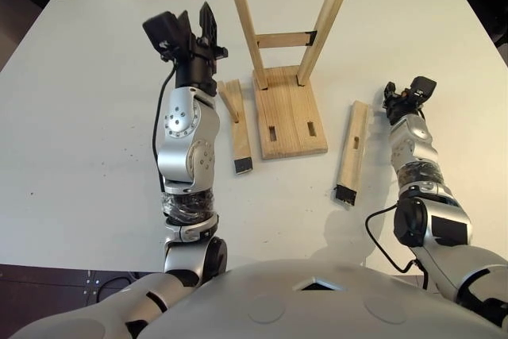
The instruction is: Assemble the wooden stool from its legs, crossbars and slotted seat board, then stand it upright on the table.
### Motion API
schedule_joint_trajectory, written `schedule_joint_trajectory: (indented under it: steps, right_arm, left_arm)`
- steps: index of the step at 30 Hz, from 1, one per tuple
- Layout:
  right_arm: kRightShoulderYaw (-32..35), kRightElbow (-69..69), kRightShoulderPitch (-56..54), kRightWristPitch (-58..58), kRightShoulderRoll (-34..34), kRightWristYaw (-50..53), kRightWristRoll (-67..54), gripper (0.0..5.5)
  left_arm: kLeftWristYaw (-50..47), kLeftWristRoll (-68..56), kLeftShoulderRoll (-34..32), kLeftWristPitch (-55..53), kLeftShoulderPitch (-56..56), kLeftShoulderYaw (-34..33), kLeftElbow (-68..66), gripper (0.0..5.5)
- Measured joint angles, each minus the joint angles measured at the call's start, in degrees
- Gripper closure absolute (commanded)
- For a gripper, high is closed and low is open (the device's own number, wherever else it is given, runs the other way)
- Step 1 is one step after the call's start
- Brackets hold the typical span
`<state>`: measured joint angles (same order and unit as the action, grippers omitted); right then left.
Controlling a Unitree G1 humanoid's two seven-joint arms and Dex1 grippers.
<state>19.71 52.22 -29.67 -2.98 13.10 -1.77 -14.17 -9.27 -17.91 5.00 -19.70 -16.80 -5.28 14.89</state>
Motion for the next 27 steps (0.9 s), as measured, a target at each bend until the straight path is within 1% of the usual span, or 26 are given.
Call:
schedule_joint_trajectory:
  steps: [2, 8, 14, 19, 27]
  right_arm:
    - [-0.04, 0.02, 0.00, -0.12, -0.13, 0.22, 0.47, 2.96]
    - [-0.10, -0.43, 0.62, -0.64, -0.33, 0.30, 0.73, 2.96]
    - [-0.67, -0.89, 1.09, -0.92, -0.58, 0.29, 1.13, 2.96]
    - [-1.45, -1.45, 1.53, -1.08, -0.83, 0.29, 1.55, 2.96]
    - [-1.59, -1.68, 1.99, -1.45, -1.06, 0.32, 1.70, 2.96]
  left_arm:
    - [0.21, -1.30, -0.50, -1.23, 1.22, -0.14, -2.06, 3.29]
    - [-1.58, 1.41, -1.22, 3.27, 4.06, 0.06, -0.93, 3.29]
    - [-4.00, 8.75, -1.35, 6.11, 3.55, 3.76, 3.90, 3.29]
    - [-2.21, 7.51, -1.13, 5.30, 1.96, 6.91, 3.18, 3.29]
    - [-0.47, 5.47, -1.08, 5.06, 1.46, 6.90, 1.36, 3.29]
